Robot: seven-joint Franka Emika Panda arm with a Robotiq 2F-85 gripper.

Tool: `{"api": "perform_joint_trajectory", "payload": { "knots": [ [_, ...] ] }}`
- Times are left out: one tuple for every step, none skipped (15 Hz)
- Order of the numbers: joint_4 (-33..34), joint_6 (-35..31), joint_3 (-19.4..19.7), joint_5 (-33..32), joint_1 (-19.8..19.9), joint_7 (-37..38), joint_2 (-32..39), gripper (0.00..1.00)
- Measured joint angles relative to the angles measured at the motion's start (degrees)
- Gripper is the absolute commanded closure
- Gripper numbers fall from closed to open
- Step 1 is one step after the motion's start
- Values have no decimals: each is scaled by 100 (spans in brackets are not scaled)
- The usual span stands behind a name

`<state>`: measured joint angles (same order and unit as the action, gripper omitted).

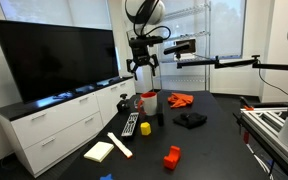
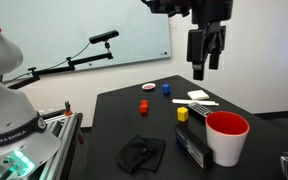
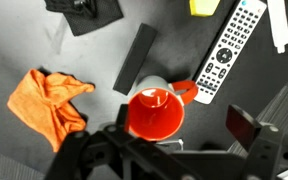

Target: Use the orange towel to wipe the table

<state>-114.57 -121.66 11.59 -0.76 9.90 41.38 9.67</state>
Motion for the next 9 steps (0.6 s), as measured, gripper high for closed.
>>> {"api": "perform_joint_trajectory", "payload": {
  "knots": [
    [70, 5, 81, 32, 86, -9, 49, 0],
    [158, 18, 152, 55, 157, -8, 128, 0],
    [260, 24, 209, 90, 218, 5, 241, 0],
    [369, 27, 261, 144, 258, 25, 381, 0],
    [492, 43, 306, 194, 295, 65, 542, 0],
    [634, 77, 345, 263, 331, 113, 730, 0],
    [787, 116, 372, 350, 374, 144, 936, 0],
    [951, 147, 403, 443, 416, 169, 1147, 0],
    [1122, 185, 439, 529, 472, 208, 1351, 0]
  ]
}}
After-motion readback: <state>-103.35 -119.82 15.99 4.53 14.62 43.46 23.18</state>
